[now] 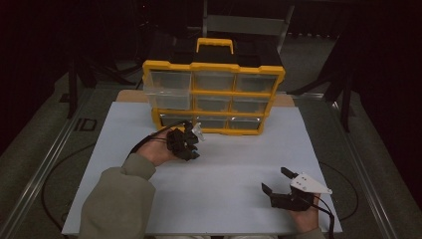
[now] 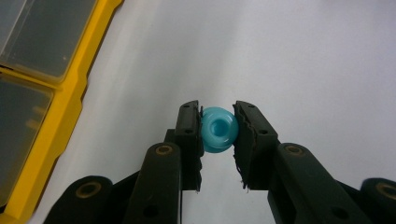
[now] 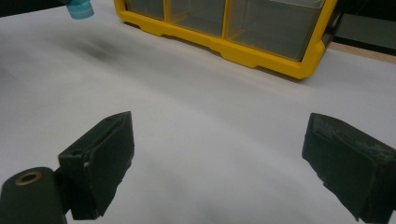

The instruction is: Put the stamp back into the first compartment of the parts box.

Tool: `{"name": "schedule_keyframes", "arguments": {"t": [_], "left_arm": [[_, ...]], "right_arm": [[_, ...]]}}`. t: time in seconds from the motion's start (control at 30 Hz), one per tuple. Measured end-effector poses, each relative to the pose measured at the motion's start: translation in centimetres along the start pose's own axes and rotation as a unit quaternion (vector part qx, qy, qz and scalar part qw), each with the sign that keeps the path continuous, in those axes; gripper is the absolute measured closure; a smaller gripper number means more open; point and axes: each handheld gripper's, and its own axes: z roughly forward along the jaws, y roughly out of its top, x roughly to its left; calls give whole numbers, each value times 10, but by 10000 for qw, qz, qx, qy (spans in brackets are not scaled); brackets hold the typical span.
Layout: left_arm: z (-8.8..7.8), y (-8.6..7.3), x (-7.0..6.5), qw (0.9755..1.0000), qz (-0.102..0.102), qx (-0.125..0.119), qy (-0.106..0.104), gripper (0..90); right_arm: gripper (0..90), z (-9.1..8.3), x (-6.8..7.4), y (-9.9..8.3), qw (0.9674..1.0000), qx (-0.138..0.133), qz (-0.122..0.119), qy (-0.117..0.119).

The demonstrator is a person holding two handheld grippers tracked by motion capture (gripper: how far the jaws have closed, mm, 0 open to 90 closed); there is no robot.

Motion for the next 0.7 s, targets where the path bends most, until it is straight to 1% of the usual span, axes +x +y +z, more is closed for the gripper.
{"name": "schedule_keyframes", "arguments": {"t": [0.33,0.47,0.7], "left_arm": [[-6,0,1,10000,19,-15,-11,731],[-9,2,2,10000,73,-17,6,732],[-15,6,2,9999,91,-41,19,731]], "right_arm": [[90,0,0,0,10000,5,2,-2],[90,0,0,0,10000,3,2,-6],[90,0,0,0,10000,-3,8,3]]}}
